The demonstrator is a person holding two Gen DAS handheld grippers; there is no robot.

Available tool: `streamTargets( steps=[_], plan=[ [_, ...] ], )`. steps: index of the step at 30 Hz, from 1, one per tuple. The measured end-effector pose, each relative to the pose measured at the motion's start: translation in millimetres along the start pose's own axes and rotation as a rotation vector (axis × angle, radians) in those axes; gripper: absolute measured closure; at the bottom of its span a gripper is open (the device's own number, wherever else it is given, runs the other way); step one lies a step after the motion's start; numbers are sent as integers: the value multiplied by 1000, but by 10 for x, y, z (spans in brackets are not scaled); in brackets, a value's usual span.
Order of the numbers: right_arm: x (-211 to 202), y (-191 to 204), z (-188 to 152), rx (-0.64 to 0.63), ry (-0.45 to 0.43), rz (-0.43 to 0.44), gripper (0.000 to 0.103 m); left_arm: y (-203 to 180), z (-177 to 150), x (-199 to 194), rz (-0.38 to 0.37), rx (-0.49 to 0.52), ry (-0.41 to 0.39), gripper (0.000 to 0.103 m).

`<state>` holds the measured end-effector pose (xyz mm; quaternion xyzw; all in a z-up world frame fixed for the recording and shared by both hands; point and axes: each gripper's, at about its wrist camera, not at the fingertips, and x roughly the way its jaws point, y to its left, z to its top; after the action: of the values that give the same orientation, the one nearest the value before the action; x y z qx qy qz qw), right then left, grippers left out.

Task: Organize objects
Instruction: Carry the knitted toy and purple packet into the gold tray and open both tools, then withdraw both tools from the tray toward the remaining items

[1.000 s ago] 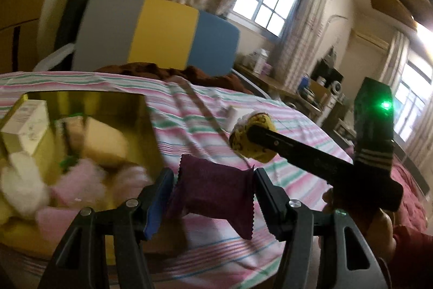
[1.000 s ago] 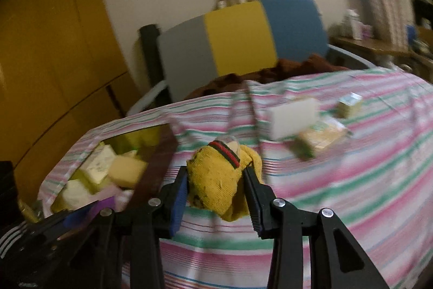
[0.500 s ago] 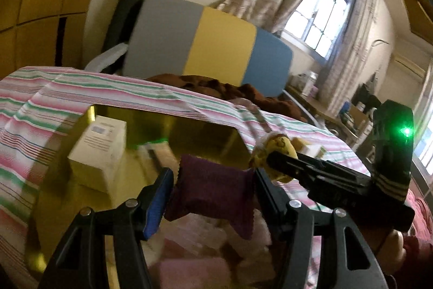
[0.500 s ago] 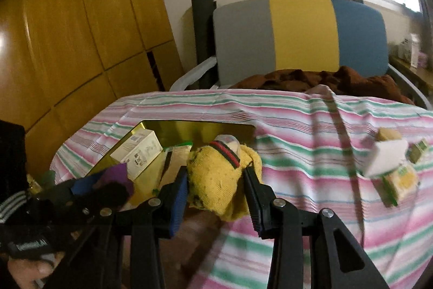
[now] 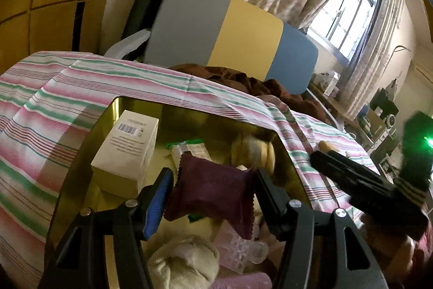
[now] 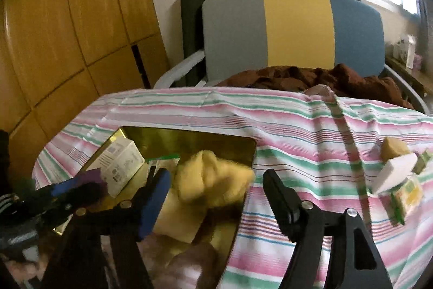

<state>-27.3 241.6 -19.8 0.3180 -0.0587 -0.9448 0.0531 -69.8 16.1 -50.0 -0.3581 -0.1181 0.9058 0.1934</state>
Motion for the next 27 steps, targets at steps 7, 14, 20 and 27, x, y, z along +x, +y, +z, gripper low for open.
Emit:
streamTargets(
  steps=[7,14,20,27],
  plan=[
    [-261,-83,-110,44,-43,24,25,21,11,3,70,-13,-8,15],
    [-368,-157,-226,102,-37,49,25,-18,-31,-242,112,-29,-83,15],
    [-399,-200,-345,127,-21,55,25,-65,-154,-375,149,-31,-112,15],
    [-434,-169,-430,120,-9,62,25,-268,-299,-412,125,1,-88,14]
  ],
)
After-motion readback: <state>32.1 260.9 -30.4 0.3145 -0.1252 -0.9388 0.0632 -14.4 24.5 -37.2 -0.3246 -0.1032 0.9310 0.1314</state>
